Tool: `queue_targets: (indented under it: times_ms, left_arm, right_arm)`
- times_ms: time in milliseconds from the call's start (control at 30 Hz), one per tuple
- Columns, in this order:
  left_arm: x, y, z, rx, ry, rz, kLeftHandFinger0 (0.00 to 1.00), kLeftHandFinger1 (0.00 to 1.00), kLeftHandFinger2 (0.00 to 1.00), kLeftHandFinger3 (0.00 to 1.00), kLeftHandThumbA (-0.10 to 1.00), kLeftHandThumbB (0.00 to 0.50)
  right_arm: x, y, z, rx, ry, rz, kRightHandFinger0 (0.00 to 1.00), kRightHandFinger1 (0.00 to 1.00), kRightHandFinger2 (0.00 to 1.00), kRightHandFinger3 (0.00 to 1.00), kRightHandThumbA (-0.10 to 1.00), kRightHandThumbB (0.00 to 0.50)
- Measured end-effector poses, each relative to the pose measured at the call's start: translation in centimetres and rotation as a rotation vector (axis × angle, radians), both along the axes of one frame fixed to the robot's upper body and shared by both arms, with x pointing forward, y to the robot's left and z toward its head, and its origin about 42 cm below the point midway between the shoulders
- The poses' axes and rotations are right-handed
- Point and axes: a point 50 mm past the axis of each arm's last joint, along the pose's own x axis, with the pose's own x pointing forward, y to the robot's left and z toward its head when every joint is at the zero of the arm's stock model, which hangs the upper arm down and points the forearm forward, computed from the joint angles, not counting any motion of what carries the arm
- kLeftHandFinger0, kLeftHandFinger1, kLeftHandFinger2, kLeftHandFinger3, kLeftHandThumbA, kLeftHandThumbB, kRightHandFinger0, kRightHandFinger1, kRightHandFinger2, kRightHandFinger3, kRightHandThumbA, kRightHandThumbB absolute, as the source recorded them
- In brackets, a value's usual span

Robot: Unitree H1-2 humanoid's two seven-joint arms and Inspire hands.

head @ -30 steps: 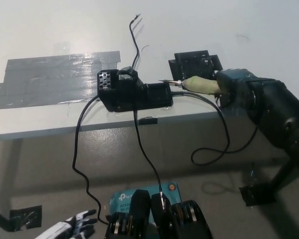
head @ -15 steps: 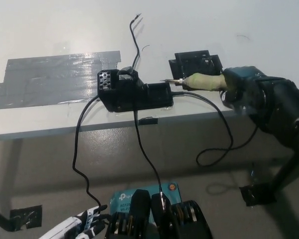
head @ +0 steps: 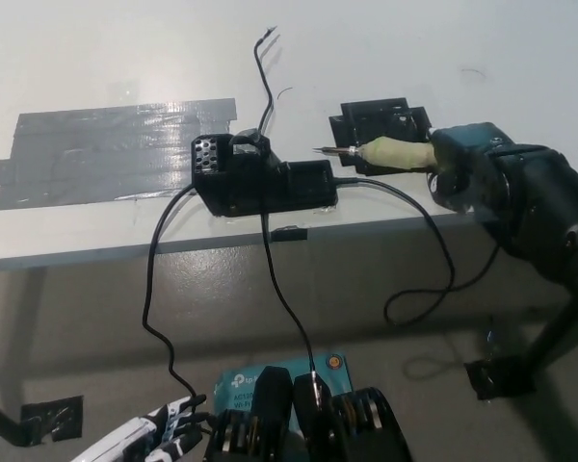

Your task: The robot uses its right hand to grab and lift the soldering gun kept on the middle of the table and puts it in its base

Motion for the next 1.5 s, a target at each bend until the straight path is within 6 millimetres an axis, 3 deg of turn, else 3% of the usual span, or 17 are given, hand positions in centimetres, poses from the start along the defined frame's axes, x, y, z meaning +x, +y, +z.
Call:
queue_targets:
  times_ms: [67,100,167,200,233,267,300,367,433,500,700,833,933,1067,1133,1233,1500]
  left_arm:
    - [0.0,0.0,0.0,-0.001,0.001,-0.004,1.0,1.0,1.0,1.0,0.72,0.179]
    - [0.1,0.0,0.0,-0.001,0.0,-0.007,1.0,1.0,1.0,1.0,0.72,0.172]
    - [0.2,-0.1,0.1,-0.001,-0.002,-0.01,1.0,1.0,1.0,1.0,0.73,0.168]
    - [0.2,-0.1,0.1,-0.001,-0.003,-0.011,1.0,1.0,1.0,1.0,0.73,0.182]
    - [0.2,-0.1,0.1,-0.002,-0.003,-0.011,1.0,1.0,1.0,1.0,0.73,0.184]
    - [0.2,-0.1,0.1,-0.002,-0.002,-0.011,1.0,1.0,1.0,1.0,0.73,0.182]
    - [0.2,-0.1,0.1,-0.002,-0.001,-0.011,1.0,1.0,1.0,1.0,0.72,0.171]
    - [0.2,0.0,0.0,-0.002,0.001,-0.012,1.0,1.0,1.0,1.0,0.72,0.168]
    - [0.2,0.0,0.0,-0.002,0.001,-0.013,1.0,1.0,1.0,1.0,0.73,0.173]
    - [0.2,0.0,0.0,-0.002,0.003,-0.015,1.0,1.0,1.0,1.0,0.72,0.153]
    - [0.2,0.1,0.0,0.0,0.006,-0.021,1.0,1.0,1.0,1.0,0.7,0.171]
    - [0.1,0.2,0.0,0.005,0.008,-0.021,1.0,1.0,1.0,1.0,0.68,0.167]
    - [0.1,0.3,-0.1,0.005,0.01,-0.019,1.0,1.0,1.0,1.0,0.67,0.168]
    - [0.0,0.4,-0.2,0.006,0.017,-0.016,1.0,1.0,1.0,1.0,0.69,0.17]
    - [-0.1,0.4,-0.4,0.006,0.023,-0.014,1.0,1.0,1.0,1.0,0.68,0.15]
    - [-0.1,0.5,-0.5,0.008,0.025,-0.012,1.0,1.0,1.0,1.0,0.67,0.141]
    - [-0.1,0.8,-0.4,0.017,0.025,-0.012,1.0,1.0,1.0,1.0,0.65,0.153]
  right_arm:
    - [-0.1,0.3,-0.2,-0.018,0.014,0.011,0.26,0.46,0.94,1.0,-0.02,0.418]
    - [-0.1,0.5,-0.2,-0.023,0.016,0.018,0.26,0.49,1.0,1.0,-0.03,0.416]
    - [-0.2,0.5,-0.3,-0.035,0.021,0.024,0.26,0.42,0.84,1.0,-0.1,0.272]
    - [-0.2,0.5,-0.4,-0.042,0.021,0.027,0.25,0.44,0.9,1.0,-0.1,0.085]
    - [-0.2,0.6,-0.5,-0.052,0.021,0.033,0.34,0.49,0.86,1.0,-0.1,0.01]
    - [-0.4,0.6,-0.7,-0.072,0.017,0.043,0.37,0.5,0.82,0.99,-0.1,0.0]
    - [-0.4,0.4,-0.8,-0.091,0.017,0.047,0.04,0.17,0.38,0.68,-0.1,0.138]
    - [-0.5,0.5,-1.1,-0.143,0.007,0.065,0.0,0.05,0.22,0.6,-0.1,0.137]
    - [-0.6,0.7,-1.2,-0.175,-0.004,0.078,0.02,0.12,0.28,0.76,-0.06,0.059]
    - [-0.6,0.9,-1.3,-0.205,-0.013,0.087,0.4,0.48,0.58,1.0,0.13,0.0]
    - [-1.3,0.8,-1.9,-0.284,-0.054,0.117,0.15,0.2,0.34,0.93,0.38,0.0]
    - [-1.8,0.6,-2.4,-0.284,-0.105,0.133,0.0,0.02,0.14,0.55,0.34,0.0]
    - [-2.3,0.1,-2.8,-0.276,-0.157,0.151,0.0,0.1,0.31,0.27,0.26,0.0]
    - [-3.1,-0.6,-3.0,-0.254,-0.225,0.18,0.0,0.19,0.43,0.36,-0.06,0.02]
    - [-3.3,-0.8,-2.9,-0.237,-0.24,0.191,0.0,0.29,0.57,0.17,0.09,0.0]
    - [-3.7,-1.4,-2.8,-0.164,-0.257,0.176,0.0,0.41,0.7,0.13,-0.1,0.0]
    - [-4.0,-2.8,-0.7,0.102,-0.307,0.052,0.0,0.32,0.63,0.12,-0.1,0.0]
